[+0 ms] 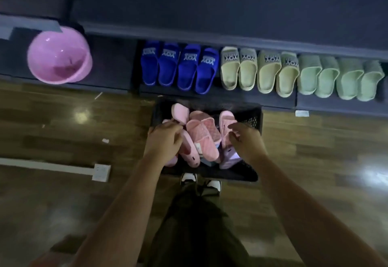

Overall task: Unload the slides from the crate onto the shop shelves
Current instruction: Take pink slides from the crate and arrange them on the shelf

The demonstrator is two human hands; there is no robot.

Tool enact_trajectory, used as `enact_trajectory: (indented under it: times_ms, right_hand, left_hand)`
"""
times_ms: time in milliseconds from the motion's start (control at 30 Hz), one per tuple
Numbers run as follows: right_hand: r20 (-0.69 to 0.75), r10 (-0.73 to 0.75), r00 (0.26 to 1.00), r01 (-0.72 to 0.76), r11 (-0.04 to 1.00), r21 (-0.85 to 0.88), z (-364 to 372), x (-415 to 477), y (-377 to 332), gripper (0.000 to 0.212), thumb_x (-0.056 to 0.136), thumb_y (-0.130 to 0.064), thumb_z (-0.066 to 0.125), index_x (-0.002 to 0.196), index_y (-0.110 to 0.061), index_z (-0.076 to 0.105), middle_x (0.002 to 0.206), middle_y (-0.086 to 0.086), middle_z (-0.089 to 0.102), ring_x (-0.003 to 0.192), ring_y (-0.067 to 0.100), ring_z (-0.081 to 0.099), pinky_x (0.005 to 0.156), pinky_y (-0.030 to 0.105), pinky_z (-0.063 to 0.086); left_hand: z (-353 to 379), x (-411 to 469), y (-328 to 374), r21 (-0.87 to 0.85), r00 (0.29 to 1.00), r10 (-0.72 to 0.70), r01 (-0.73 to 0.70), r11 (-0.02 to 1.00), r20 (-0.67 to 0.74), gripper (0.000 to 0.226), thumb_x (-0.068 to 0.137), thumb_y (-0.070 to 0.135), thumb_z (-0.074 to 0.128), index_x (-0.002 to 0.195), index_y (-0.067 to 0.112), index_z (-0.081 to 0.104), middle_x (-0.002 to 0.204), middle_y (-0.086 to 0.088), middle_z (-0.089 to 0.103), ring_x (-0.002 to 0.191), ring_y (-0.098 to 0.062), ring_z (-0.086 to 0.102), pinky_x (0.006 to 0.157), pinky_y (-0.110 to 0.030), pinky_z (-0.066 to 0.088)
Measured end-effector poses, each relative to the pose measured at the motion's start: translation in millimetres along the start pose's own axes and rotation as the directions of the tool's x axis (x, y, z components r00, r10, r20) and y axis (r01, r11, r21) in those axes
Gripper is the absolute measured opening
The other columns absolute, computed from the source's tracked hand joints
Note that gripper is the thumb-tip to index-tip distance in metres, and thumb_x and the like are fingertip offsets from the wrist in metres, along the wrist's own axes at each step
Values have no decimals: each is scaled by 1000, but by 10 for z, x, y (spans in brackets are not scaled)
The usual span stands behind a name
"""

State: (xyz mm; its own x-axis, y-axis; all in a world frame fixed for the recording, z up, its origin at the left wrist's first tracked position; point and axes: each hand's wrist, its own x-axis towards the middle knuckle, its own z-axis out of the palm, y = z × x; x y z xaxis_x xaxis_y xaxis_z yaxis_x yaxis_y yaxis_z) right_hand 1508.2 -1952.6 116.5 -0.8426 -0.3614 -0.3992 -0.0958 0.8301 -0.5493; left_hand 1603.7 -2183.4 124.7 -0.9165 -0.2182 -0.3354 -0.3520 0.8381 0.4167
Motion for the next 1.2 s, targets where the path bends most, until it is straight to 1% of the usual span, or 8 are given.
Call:
enact_trajectory:
  times_ms: [267,400,567,700,800,933,1033,1200]
  right_hand:
    - [28,51,998,-50,998,-31,1184,362,812,27,86,-10,59,110,-11,69,106,15,69,90,33,66,74,32,46]
    - [20,66,998,-67,997,48,1703,589,1085,24,87,-8,59,107,-10,70,98,10,73,82,24,66,66,21,37]
    - [178,110,978,-162,938,306,2345,911,1223,25,92,-8,53,107,-18,71,84,-9,65,63,4,54,62,20,41]
    - [338,271,901,-430,654,622,2668,1062,1193,26,95,-9,51,113,-18,68,96,-3,65,86,17,56,77,27,47]
    - [342,342,875,-473,461,751,2732,1075,1190,25,96,-10,50,113,-16,69,106,1,66,94,15,57,97,36,48]
    - [225,395,891,-379,372,847,2549,999,1152,21,94,-3,54,105,-13,70,112,8,68,94,14,65,88,29,54]
    - [146,485,862,-307,272,912,2351,973,1173,20,91,2,57,95,-12,71,92,4,72,81,12,67,80,27,57]
    - [189,574,796,-297,99,950,2205,900,1213,18,85,6,63,89,-9,72,85,8,71,74,16,67,80,28,58]
  left_hand:
    - [1424,65,-582,-49,997,40,-37,998,64,17,90,23,51,86,19,67,91,1,65,84,-22,62,75,-37,48]
    - [2114,193,-789,-62,994,-12,18,998,106,16,89,18,57,96,12,70,98,-5,68,89,-26,62,79,-36,49]
    - [2797,321,-972,-55,976,-116,128,990,185,36,90,17,58,124,7,58,134,-7,53,125,-23,46,103,-29,34]
    - [3074,409,-1093,-7,965,-148,153,988,219,27,89,23,60,114,15,64,119,-3,61,114,-21,51,93,-28,38]
    - [3108,434,-1136,3,954,-191,196,981,231,16,86,23,64,101,18,66,102,-3,65,102,-22,56,82,-29,41]
    - [3028,381,-1137,-127,958,-224,249,960,180,4,85,12,63,88,10,65,90,-4,63,91,-21,55,70,-26,29]
    - [2879,329,-1097,-297,940,-340,337,894,42,9,89,10,58,95,6,65,90,-6,64,86,-20,53,67,-19,21]
    - [2770,387,-971,-570,808,-587,504,649,45,26,95,29,53,94,4,59,85,-5,62,83,-25,58,68,-30,38]
